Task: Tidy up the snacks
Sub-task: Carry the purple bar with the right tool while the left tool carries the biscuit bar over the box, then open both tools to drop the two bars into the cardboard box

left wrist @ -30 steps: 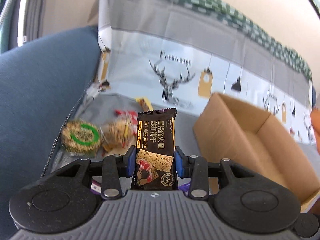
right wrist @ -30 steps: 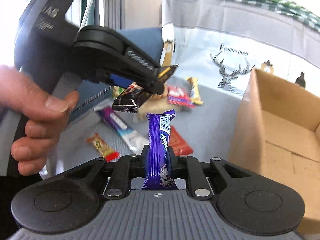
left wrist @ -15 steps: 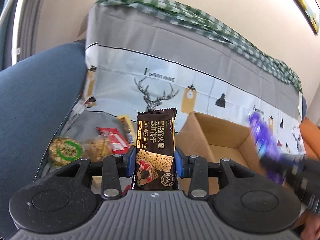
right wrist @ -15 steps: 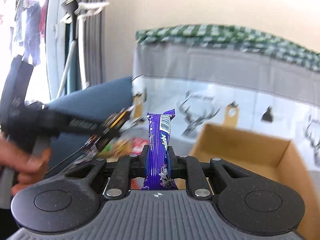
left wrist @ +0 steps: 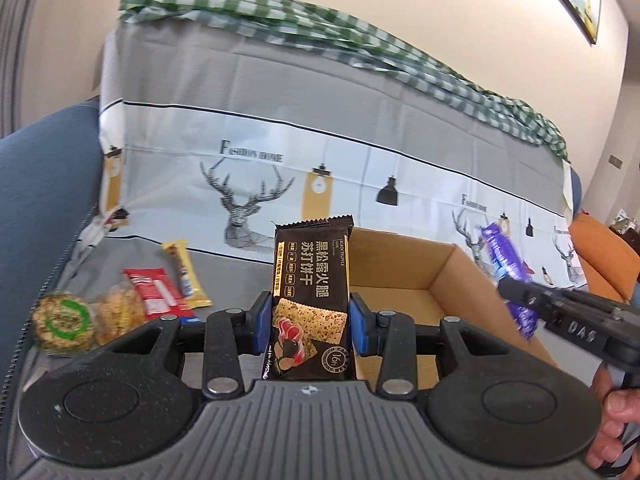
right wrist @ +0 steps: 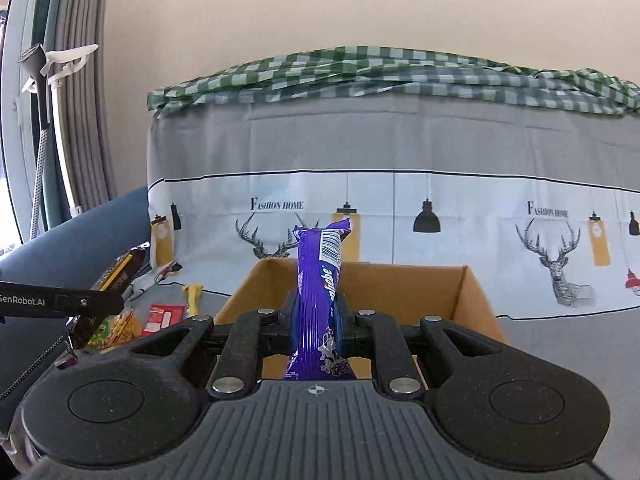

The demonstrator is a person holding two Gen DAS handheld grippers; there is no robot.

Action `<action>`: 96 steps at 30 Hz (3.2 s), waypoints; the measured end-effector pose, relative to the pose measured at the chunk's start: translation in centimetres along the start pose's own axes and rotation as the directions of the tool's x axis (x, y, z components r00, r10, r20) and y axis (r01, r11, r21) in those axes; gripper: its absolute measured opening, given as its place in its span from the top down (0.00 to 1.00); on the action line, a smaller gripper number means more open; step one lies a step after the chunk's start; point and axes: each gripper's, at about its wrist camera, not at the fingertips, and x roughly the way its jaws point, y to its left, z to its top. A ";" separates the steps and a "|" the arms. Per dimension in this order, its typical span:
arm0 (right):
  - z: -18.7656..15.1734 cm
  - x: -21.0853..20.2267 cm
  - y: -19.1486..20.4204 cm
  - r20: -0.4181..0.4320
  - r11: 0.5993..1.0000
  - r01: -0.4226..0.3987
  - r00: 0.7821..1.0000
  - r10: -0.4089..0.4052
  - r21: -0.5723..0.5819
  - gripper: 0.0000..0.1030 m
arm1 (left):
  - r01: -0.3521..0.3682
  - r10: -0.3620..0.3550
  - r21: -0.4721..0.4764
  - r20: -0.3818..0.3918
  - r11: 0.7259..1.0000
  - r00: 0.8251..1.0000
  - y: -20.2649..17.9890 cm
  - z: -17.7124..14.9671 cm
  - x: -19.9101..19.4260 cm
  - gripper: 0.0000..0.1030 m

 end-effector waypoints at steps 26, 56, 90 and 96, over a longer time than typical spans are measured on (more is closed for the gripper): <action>-0.8 -0.6 -3.5 0.013 0.988 0.153 0.988 -0.153 -0.027 0.83 | 0.108 -0.111 0.074 0.029 0.991 0.993 -7.9 -0.8 4.0 0.59; -1.0 -0.2 -3.6 -0.002 0.984 0.177 0.984 -0.177 -0.036 0.83 | 0.154 -0.157 0.119 0.016 0.981 0.987 -10.0 -1.6 5.0 0.59; -1.0 -0.2 -3.5 -0.002 0.983 0.182 0.983 -0.182 -0.036 0.83 | 0.163 -0.167 0.110 0.027 0.980 0.986 -10.7 -1.7 4.7 0.59; -1.0 -0.2 -3.5 -0.002 0.983 0.183 0.983 -0.183 -0.037 0.83 | 0.165 -0.169 0.106 0.029 0.981 0.985 -10.8 -1.8 4.9 0.59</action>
